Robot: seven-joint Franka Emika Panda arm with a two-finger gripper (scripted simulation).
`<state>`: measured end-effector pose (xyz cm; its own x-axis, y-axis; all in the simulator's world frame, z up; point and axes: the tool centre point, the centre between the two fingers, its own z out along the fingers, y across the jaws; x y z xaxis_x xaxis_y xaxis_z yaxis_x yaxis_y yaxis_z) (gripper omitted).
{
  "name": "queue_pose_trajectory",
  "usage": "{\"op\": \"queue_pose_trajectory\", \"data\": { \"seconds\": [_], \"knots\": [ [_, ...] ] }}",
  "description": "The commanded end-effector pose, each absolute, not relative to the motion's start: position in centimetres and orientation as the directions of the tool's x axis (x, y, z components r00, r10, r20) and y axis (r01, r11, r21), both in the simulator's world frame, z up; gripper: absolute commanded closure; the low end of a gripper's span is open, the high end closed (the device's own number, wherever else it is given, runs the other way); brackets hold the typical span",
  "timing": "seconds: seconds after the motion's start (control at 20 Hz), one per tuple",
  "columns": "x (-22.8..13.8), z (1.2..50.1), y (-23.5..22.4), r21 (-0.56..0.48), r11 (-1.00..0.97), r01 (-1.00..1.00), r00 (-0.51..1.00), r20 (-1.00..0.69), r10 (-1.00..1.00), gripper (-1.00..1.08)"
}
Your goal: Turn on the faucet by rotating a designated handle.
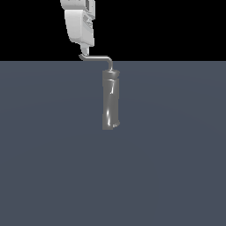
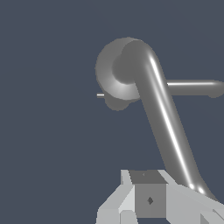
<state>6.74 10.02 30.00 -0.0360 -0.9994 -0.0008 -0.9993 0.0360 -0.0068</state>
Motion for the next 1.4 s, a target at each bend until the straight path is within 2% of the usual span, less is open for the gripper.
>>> {"op": "queue_pose_trajectory", "data": {
  "seconds": [0.0, 0.35, 0.4, 1.35],
  "knots": [
    [5.7, 30.0, 10.4, 0.0, 0.032, -0.999, -0.032, 0.0, -0.999, 1.08],
    [4.0, 30.0, 10.5, 0.0, 0.032, -0.999, -0.032, 0.0, -0.999, 1.08],
    [4.5, 30.0, 10.4, -0.006, 0.034, -0.999, -0.034, 0.0, -0.999, 1.08],
    [-0.7, 30.0, 6.5, -0.002, 0.033, -0.999, -0.033, 0.0, -0.999, 1.08]
  ]
}}
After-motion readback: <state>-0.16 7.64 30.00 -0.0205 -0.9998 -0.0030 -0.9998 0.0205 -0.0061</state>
